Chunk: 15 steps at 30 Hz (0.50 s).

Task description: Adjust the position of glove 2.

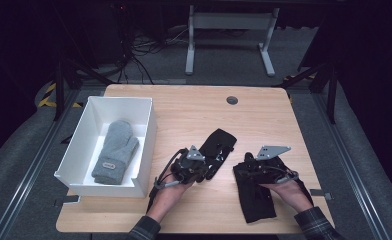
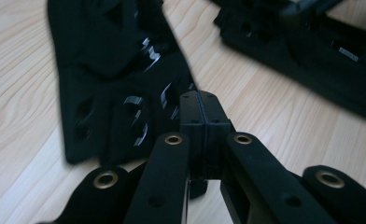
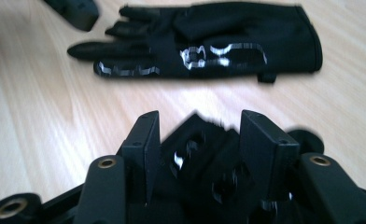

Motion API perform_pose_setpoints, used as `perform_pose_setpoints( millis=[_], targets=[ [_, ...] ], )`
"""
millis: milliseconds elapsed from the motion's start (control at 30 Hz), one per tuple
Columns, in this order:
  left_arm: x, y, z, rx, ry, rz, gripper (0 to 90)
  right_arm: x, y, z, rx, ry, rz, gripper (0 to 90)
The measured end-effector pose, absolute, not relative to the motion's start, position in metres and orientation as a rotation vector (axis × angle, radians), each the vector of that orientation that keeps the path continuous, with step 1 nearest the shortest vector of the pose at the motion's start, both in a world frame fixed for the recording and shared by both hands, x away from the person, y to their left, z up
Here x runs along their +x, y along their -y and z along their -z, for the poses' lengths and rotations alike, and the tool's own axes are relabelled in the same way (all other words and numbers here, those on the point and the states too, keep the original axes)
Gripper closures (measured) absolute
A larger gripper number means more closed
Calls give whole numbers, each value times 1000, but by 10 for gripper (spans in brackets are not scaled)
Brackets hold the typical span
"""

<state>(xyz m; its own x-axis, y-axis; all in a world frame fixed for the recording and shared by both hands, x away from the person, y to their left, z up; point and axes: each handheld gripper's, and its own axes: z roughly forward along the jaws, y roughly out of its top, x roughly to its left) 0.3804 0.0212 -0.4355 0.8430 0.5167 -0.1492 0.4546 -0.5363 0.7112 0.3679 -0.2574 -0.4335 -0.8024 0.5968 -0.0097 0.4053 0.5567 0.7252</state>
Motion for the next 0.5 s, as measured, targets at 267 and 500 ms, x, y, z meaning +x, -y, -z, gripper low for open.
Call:
perform_pose_setpoints(
  millis=[267, 500],
  targets=[
    [396, 18, 456, 2283, -707, -87, 900, 351, 269, 441, 854, -2551, -1061, 489],
    [402, -8, 454, 2329, -808, -184, 900, 350, 273, 440, 855, -2536, -1074, 490]
  ],
)
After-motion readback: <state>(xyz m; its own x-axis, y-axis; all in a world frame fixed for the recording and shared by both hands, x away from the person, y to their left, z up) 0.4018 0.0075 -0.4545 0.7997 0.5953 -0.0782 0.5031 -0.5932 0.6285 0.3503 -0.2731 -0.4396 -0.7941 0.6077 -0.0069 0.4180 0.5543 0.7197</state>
